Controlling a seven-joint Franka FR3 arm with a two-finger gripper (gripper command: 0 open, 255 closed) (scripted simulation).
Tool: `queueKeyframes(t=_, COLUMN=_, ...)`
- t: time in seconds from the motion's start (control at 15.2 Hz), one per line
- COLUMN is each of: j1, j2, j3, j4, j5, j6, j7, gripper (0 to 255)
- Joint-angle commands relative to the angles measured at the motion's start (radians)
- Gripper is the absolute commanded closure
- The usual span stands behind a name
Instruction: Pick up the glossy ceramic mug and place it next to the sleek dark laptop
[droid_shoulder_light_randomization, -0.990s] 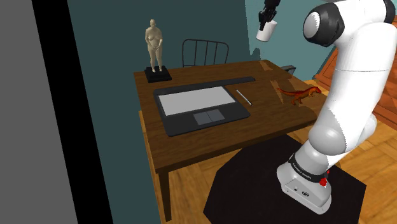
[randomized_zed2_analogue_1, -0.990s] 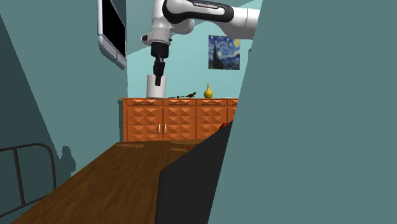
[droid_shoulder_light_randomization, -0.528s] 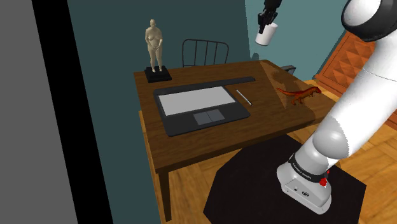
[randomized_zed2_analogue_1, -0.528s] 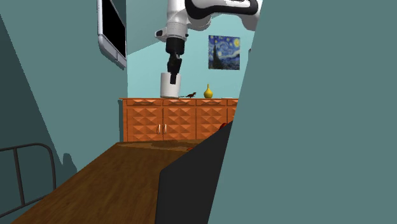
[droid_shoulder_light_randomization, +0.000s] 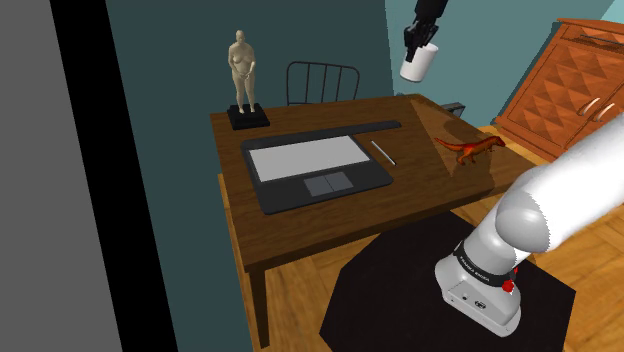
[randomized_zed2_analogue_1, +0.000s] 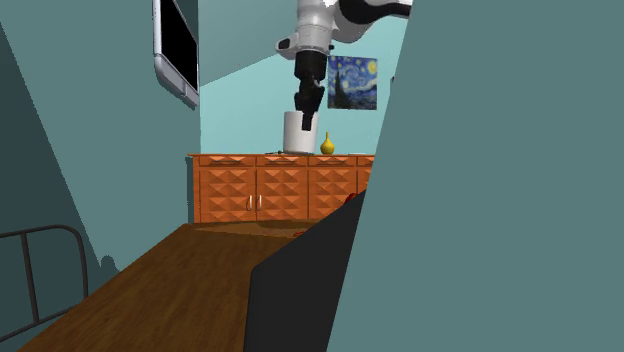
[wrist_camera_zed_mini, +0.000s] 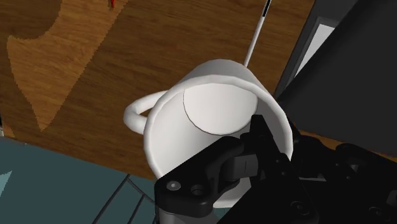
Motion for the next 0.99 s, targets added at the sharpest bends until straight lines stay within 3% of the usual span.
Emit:
queueKeyframes(t=0.0, j1=0.009, j2=-0.075, j3=0.032, j4=-0.068, j5=-0.020, j6=-0.008, j7=0.046, gripper=255)
queueKeyframes(t=0.46, j1=0.037, j2=-0.271, j3=0.154, j4=-0.245, j5=-0.029, j6=-0.042, j7=0.202, gripper=255)
queueKeyframes(t=0.92, j1=0.072, j2=-0.427, j3=0.283, j4=-0.364, j5=0.015, j6=-0.094, j7=0.350, gripper=255)
